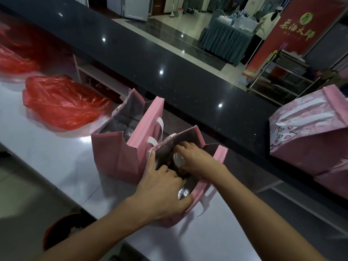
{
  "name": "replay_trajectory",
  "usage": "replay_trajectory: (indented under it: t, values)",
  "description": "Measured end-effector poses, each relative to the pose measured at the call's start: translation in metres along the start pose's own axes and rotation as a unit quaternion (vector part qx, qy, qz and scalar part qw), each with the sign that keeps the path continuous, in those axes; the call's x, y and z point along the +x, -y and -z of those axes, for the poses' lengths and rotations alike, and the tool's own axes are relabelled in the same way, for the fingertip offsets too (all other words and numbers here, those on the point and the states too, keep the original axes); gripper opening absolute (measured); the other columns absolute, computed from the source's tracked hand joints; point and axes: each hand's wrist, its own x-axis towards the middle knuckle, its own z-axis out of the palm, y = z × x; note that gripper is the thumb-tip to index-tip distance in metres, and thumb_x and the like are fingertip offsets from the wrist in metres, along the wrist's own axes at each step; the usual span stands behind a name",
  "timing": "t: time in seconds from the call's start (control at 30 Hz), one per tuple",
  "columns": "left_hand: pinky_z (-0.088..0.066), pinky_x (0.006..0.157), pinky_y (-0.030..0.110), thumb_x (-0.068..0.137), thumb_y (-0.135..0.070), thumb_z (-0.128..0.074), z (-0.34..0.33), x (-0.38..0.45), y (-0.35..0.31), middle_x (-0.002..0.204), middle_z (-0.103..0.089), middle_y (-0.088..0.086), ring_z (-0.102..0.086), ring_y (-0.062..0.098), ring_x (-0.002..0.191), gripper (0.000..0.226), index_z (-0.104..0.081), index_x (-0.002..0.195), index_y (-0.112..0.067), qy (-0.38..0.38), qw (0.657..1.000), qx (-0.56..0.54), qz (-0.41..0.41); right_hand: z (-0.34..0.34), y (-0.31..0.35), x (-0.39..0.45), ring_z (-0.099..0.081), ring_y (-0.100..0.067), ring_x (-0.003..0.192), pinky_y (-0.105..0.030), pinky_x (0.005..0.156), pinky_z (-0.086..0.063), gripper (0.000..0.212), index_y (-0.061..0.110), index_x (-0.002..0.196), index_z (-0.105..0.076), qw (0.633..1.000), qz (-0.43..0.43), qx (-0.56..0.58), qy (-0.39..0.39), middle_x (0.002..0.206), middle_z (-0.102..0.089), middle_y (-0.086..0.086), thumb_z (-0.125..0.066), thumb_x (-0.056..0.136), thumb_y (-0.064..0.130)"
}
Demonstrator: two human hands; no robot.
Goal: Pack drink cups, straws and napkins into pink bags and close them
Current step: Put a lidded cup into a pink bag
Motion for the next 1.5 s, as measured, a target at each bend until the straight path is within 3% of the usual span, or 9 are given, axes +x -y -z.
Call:
replay_trajectory:
  t: [0.3,0.7,1.1,1.17,1.23,1.33,1.4,1.5]
  values:
    - [0.014,0.114,0.066,0.09,-0.07,-0.018,0.002,0.0,0.004,0.09,-0.068,-0.009,-0.056,0.013,0.099,0.065,-0.067,0.098,-0.027,0.002,1.0,-0.002,0.004,-0.001,-0.006,0.004,-0.043,-0.025,0.132,-0.042,0.109,-0.043,0.069,0.026,0.139,-0.048,0.998,0.003,0.067,0.02,0.147,-0.045,-0.001,-0.079,0.077,0.023]
    - [0.018,0.116,0.063,0.092,-0.066,-0.023,0.005,-0.001,0.006,0.089,-0.068,-0.01,-0.056,0.011,0.1,0.06,-0.068,0.096,-0.027,-0.008,1.0,-0.018,0.005,-0.025,-0.017,0.008,-0.056,-0.026,0.12,-0.04,0.102,-0.049,0.066,0.025,0.138,-0.051,0.996,-0.025,0.044,0.069,0.137,-0.055,-0.001,-0.077,0.078,0.015]
    - [0.015,0.114,0.068,0.092,-0.064,-0.022,-0.003,0.007,0.007,0.101,-0.067,-0.014,-0.055,0.01,0.106,0.057,-0.067,0.1,-0.029,-0.004,0.999,-0.034,-0.009,-0.025,-0.008,0.014,-0.059,-0.026,0.119,-0.044,0.104,-0.047,0.057,0.024,0.137,-0.053,0.997,-0.014,0.017,0.078,0.136,-0.058,-0.003,-0.073,0.084,0.025]
    - [0.009,0.117,0.066,0.092,-0.06,-0.028,-0.004,0.009,0.008,0.103,-0.068,-0.014,-0.058,0.01,0.106,0.051,-0.068,0.106,-0.032,-0.03,0.998,-0.059,-0.013,-0.012,-0.004,0.005,-0.06,-0.023,0.116,-0.04,0.101,-0.049,0.047,0.026,0.132,-0.058,0.998,-0.021,0.052,0.033,0.133,-0.061,0.0,-0.067,0.086,0.028]
    - [-0.007,0.121,0.058,0.09,-0.055,-0.032,-0.003,0.011,0.009,0.105,-0.07,-0.014,-0.06,0.012,0.106,0.047,-0.068,0.11,-0.033,-0.052,0.995,-0.078,-0.015,0.007,-0.002,-0.011,-0.062,-0.019,0.112,-0.033,0.093,-0.05,0.037,0.027,0.125,-0.062,0.993,-0.035,0.102,-0.035,0.125,-0.065,0.005,-0.062,0.088,0.026]
    - [-0.036,0.108,0.048,0.089,-0.049,-0.034,0.006,0.014,0.003,0.106,-0.071,-0.012,-0.063,0.017,0.105,0.044,-0.069,0.107,-0.03,-0.093,0.988,-0.118,-0.028,0.037,0.0,-0.049,-0.059,-0.012,0.106,-0.03,0.089,-0.049,0.037,0.03,0.13,-0.06,0.979,-0.043,0.141,-0.139,0.123,-0.066,0.008,-0.062,0.094,0.023]
    - [-0.041,0.103,0.047,0.09,-0.049,-0.036,0.015,0.017,-0.008,0.109,-0.071,-0.012,-0.063,0.016,0.106,0.043,-0.07,0.109,-0.03,-0.109,0.985,-0.129,-0.041,0.048,-0.004,-0.081,-0.059,-0.011,0.105,-0.034,0.09,-0.051,0.037,0.032,0.132,-0.06,0.965,-0.053,0.168,-0.196,0.124,-0.066,0.007,-0.063,0.096,0.024]
    - [-0.044,0.097,0.043,0.092,-0.048,-0.036,0.022,0.024,-0.037,0.11,-0.072,-0.008,-0.064,0.019,0.101,0.045,-0.07,0.114,-0.029,-0.104,0.986,-0.113,-0.07,0.043,-0.02,-0.136,-0.057,-0.012,0.119,-0.038,0.101,-0.049,0.036,0.028,0.132,-0.062,0.948,-0.092,0.197,-0.234,0.13,-0.065,0.008,-0.064,0.096,0.024]
